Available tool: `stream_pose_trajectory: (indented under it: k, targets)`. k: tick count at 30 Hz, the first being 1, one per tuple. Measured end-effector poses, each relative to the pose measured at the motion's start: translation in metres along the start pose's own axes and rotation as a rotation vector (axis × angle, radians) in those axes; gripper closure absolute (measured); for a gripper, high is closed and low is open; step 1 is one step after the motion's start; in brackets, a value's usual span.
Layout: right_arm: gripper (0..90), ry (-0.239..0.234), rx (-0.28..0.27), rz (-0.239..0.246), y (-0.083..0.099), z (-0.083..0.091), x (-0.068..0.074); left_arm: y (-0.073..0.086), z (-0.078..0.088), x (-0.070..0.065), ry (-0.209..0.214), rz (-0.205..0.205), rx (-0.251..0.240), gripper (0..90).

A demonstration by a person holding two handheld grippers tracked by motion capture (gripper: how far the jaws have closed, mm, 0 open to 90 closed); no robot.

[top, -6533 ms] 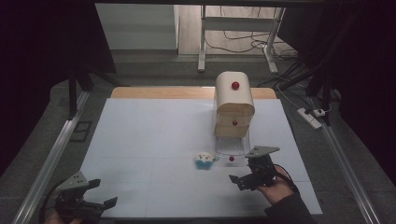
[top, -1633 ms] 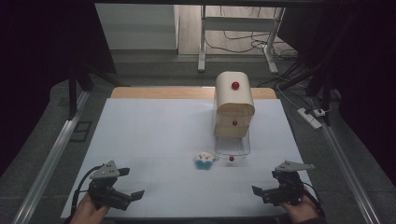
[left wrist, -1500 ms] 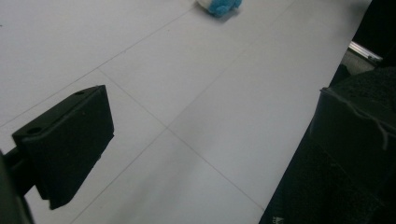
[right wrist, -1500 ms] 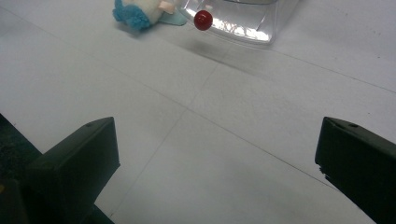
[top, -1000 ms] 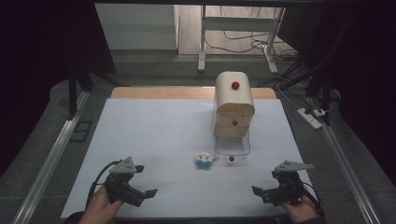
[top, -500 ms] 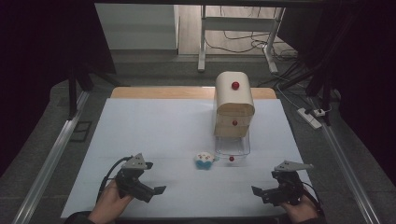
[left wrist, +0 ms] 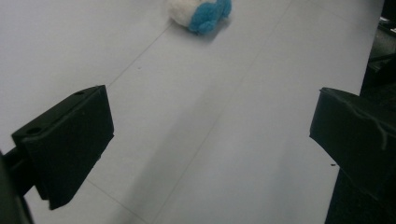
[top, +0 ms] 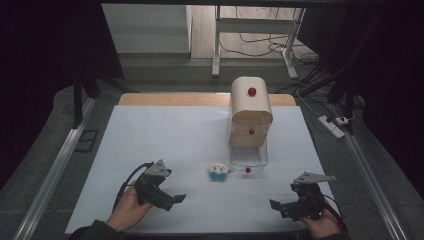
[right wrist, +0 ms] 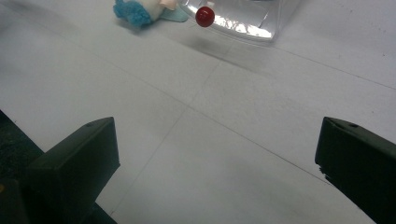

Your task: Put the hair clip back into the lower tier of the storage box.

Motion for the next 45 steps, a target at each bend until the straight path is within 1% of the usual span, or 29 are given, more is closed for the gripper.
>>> stream_pose_trajectory:
  k: [10,26,41,45]
  targets:
    - [0.0,0.000,0.002,0.003,0.000,0.000,0.000,-0.013,-0.009,0.001,0.017,-0.036,0.000,0.0]
    - [0.0,-0.004,0.005,0.003,0.000,-0.001,0.000,-0.036,-0.030,0.004,0.040,-0.072,0.014,0.0]
    - [0.0,-0.007,0.011,0.003,0.000,-0.001,0.000,-0.056,-0.052,0.005,0.043,-0.103,0.031,0.0]
    - [0.0,-0.009,0.012,0.003,0.000,-0.001,0.000,-0.061,-0.058,0.006,0.039,-0.117,0.040,0.0]
Point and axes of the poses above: each handheld gripper's, and its own axes: z roughly backward along the jaws, y roughly out of its underside, x roughly to its left, the point moved 1 cm from there along -z, roughly forward along the jaws, and after that the axes turned 4 degrees about x, right-handed, at the moved point
